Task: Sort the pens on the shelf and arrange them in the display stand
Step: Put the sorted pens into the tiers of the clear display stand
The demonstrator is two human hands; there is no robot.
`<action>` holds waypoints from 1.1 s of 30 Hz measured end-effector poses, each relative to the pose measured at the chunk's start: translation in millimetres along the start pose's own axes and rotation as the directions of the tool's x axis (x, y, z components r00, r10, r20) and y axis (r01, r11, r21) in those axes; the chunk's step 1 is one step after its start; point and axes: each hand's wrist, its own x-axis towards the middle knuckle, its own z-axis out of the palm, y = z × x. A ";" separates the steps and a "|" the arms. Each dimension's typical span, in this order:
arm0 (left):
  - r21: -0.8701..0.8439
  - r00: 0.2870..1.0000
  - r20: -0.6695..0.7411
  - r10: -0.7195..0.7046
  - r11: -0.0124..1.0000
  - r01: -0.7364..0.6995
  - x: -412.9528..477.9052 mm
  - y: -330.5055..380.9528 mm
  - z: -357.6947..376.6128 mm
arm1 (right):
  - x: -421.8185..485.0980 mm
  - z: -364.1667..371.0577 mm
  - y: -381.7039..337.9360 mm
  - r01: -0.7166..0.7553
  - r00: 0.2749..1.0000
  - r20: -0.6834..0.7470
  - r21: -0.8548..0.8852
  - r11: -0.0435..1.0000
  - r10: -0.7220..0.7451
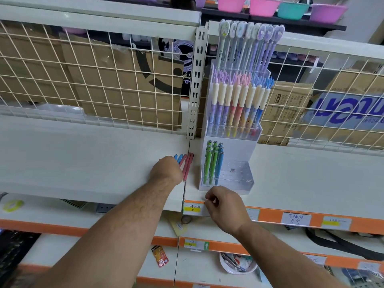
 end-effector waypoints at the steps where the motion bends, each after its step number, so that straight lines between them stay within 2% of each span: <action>1: 0.012 1.000 0.006 0.000 1.000 0.000 -0.4 0.2 -0.1 | -0.1 -0.1 0.3 0.000 1.000 0.004 0.000 1.000 0.000; 7: -0.073 0.998 -0.019 -0.052 0.996 0.051 -5.7 -4.6 -1.8 | 0.5 0.2 0.8 0.005 1.000 0.008 -0.007 1.000 -0.005; 13: -0.399 0.995 -0.066 -0.069 0.916 0.037 -21.7 -14.4 1.4 | 2.9 -5.0 -5.8 -0.039 0.998 0.041 0.013 0.999 0.039; 16: -0.586 0.995 -0.088 -0.052 0.810 -0.009 -43.6 -14.0 4.5 | 5.7 -11.9 -14.7 -0.129 0.991 0.042 0.200 0.971 0.123; 18: -0.665 0.995 -0.090 -0.036 0.747 -0.033 -60.5 -11.5 5.0 | 7.8 -15.9 -24.0 -0.147 0.987 -0.008 0.331 0.932 0.158; 21: -0.724 0.996 -0.090 0.019 0.685 -0.078 -82.9 -7.8 9.0 | 12.9 -21.7 -39.7 -0.141 0.974 -0.095 0.444 0.885 0.203; 25: -0.770 0.993 -0.078 0.093 0.627 -0.120 -104.8 -6.4 16.7 | 16.5 -28.6 -56.2 -0.148 0.964 -0.097 0.573 0.806 0.246; 33: -0.783 0.978 -0.067 0.196 0.598 -0.174 -128.3 -1.8 24.8 | 6.8 -37.5 -53.6 -0.210 0.941 -0.097 0.580 0.787 0.323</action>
